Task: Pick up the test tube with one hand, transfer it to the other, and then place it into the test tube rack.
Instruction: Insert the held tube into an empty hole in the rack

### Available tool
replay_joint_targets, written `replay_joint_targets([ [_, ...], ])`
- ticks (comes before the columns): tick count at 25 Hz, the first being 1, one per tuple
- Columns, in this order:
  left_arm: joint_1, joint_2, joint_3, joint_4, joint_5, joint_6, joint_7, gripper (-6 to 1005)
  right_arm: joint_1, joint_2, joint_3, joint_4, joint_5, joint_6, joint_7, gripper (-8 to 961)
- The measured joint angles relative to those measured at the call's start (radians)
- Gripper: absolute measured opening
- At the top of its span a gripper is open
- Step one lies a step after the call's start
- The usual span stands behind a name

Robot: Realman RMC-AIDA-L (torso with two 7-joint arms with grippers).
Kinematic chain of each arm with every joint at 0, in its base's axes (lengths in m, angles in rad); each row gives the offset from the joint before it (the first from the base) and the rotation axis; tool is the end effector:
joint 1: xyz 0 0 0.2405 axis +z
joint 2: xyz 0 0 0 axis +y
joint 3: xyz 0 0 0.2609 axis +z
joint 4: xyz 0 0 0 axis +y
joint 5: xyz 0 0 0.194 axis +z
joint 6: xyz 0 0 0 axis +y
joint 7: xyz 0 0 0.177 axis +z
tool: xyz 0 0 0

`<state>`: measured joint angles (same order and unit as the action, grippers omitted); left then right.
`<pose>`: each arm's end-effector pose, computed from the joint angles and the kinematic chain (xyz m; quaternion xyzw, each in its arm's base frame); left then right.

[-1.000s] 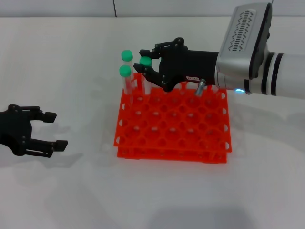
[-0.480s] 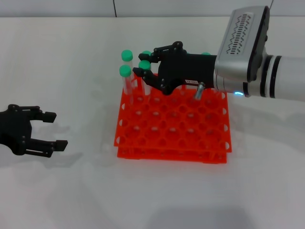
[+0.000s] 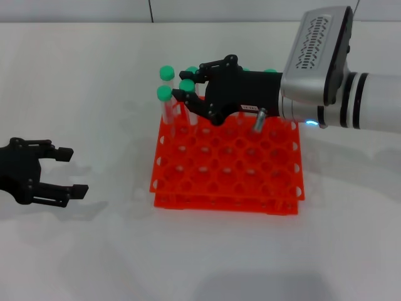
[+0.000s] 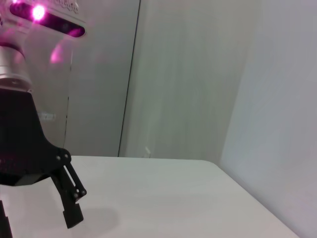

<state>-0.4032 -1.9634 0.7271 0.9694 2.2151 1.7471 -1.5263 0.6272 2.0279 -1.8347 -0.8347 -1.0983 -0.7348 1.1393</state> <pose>-0.3001 0.2955 0.0387 -0.9666 -0.2167 -0.0706 0.1168 0.1159 0.3807 -0.1098 -0.9523 -0.0034 0.2170 0.2144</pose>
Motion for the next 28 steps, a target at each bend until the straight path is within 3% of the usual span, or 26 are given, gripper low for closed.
replay_joint_targets([
  [28, 0.008, -0.004, -0.002, 0.0, 0.0, 0.0, 0.001, 875, -0.004, -0.003, 0.008, -0.025, 0.0, 0.0, 0.026, 268],
])
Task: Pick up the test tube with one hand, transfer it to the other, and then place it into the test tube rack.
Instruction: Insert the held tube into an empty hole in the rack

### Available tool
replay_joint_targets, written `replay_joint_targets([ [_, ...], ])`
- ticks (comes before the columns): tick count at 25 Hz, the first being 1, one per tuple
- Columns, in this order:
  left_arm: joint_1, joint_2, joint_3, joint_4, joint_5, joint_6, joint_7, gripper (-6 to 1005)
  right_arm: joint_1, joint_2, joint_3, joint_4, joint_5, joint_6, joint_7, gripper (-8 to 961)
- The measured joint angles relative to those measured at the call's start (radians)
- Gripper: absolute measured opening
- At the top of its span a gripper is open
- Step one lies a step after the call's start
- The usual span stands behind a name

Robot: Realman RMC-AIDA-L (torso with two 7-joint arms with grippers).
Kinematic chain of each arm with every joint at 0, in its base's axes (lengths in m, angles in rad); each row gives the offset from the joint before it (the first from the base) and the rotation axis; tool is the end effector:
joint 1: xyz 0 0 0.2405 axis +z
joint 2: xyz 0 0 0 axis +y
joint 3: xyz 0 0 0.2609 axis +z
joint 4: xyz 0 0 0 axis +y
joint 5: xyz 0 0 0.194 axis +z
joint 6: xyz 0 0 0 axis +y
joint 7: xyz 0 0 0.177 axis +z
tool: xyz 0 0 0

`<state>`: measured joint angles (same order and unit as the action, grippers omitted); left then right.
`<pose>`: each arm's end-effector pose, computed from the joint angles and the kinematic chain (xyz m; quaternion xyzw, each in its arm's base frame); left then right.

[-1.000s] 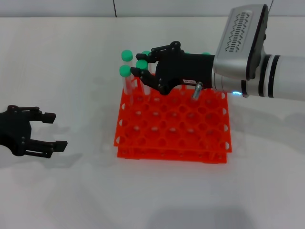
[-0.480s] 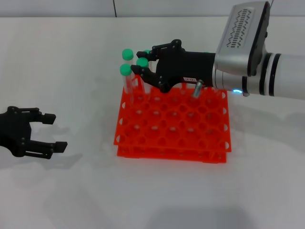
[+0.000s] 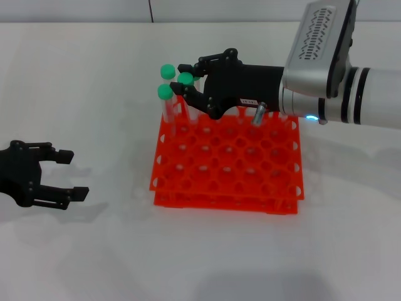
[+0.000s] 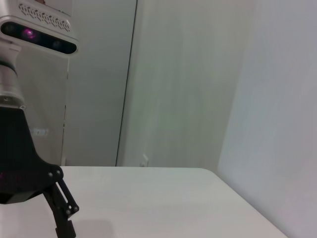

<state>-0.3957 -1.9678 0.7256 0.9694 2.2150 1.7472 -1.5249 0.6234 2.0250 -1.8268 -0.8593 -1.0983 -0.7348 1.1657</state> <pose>-0.3016 0.2930 0.0372 -0.9658 -0.2202 -0.0723 0.1164 0.1102 0.3819 -0.1052 -0.9496 0.0025 0.2276 0.2157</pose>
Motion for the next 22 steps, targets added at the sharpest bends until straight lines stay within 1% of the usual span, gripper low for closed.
replay_joint_targets([
  [22, -0.005, 0.0, 0.0, 0.0, -0.003, -0.001, 0.002, 875, 0.002, -0.002, 0.001, -0.006, 0.0, 0.033, 0.023, 267],
])
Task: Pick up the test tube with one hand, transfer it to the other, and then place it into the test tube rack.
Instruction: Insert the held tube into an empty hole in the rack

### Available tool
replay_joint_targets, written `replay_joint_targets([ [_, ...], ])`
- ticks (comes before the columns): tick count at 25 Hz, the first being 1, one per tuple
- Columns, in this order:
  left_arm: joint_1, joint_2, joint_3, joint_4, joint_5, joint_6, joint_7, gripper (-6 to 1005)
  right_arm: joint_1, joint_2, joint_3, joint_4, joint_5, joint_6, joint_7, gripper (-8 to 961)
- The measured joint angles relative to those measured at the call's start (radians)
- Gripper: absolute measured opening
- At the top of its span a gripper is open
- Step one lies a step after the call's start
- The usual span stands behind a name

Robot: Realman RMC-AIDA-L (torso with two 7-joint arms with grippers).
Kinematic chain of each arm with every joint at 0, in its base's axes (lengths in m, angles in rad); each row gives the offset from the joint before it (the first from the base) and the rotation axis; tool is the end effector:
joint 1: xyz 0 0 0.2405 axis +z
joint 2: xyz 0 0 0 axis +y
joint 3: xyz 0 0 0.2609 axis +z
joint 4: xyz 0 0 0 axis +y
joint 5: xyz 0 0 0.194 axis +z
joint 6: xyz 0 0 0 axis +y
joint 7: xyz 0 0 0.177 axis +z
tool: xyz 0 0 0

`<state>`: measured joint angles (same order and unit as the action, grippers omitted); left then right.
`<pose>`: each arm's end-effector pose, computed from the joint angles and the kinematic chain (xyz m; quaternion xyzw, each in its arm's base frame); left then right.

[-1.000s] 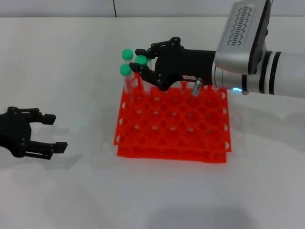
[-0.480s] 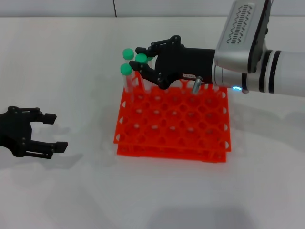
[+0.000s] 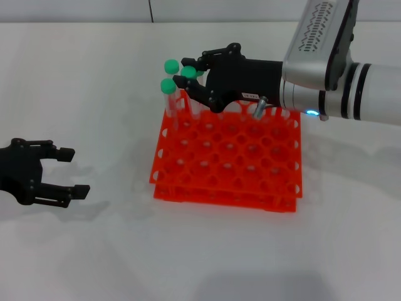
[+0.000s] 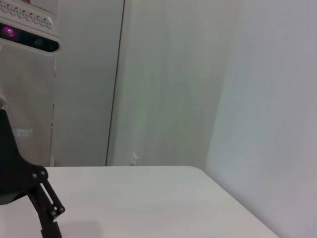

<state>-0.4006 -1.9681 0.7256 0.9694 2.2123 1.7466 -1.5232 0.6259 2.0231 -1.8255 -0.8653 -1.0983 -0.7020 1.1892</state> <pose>-0.2997 0.2947 0.0372 -0.9664 -0.2167 -0.0737 0.1169 0.1105 0.3877 -0.1025 -0.9470 0.0149 0.2258 0.2281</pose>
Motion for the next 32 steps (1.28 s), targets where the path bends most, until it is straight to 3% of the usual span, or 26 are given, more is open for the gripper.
replay_joint_targets([
  [32, 0.005, -0.001, 0.0, 0.0, 0.0, -0.001, 0.003, 875, -0.011, -0.001, 0.002, -0.02, 0.003, -0.003, 0.02, 266],
])
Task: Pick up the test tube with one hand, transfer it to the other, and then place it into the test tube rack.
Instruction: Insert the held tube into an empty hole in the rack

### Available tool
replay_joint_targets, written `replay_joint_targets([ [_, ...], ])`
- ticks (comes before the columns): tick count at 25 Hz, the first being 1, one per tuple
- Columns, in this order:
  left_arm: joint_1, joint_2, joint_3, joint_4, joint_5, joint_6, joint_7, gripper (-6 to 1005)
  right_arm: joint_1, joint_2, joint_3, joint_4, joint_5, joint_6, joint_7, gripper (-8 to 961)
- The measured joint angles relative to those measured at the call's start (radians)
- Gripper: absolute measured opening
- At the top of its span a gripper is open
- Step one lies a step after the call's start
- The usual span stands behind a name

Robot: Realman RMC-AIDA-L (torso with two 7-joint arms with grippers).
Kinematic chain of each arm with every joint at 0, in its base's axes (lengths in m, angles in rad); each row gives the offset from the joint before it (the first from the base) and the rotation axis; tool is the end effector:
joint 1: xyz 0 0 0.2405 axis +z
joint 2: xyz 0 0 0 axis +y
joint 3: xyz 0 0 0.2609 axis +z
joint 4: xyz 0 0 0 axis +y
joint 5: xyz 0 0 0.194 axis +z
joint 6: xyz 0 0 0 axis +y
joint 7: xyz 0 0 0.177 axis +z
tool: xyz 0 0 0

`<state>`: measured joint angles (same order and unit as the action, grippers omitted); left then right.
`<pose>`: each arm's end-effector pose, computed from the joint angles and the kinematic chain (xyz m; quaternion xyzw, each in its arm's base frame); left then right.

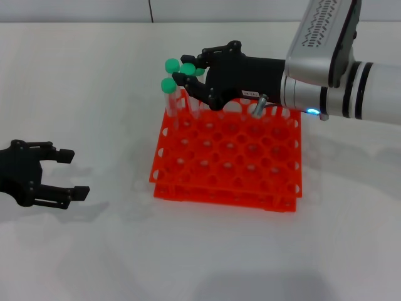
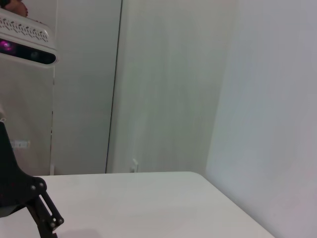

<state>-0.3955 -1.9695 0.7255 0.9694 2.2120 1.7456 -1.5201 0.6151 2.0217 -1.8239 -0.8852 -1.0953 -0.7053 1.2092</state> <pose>-0.3010 0.2933 0.0367 -0.9661 -0.2177 -0.0739 0.1173 0.1081 0.3862 -0.0999 -0.9451 0.0224 0.2346 0.2265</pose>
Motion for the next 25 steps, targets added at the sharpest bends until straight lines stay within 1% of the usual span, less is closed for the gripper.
replay_joint_targets([
  [25, 0.0, -0.003, 0.0, -0.002, -0.001, 0.0, 0.009, 875, 0.005, 0.004, -0.012, 0.03, -0.002, 0.009, 0.012, 266],
])
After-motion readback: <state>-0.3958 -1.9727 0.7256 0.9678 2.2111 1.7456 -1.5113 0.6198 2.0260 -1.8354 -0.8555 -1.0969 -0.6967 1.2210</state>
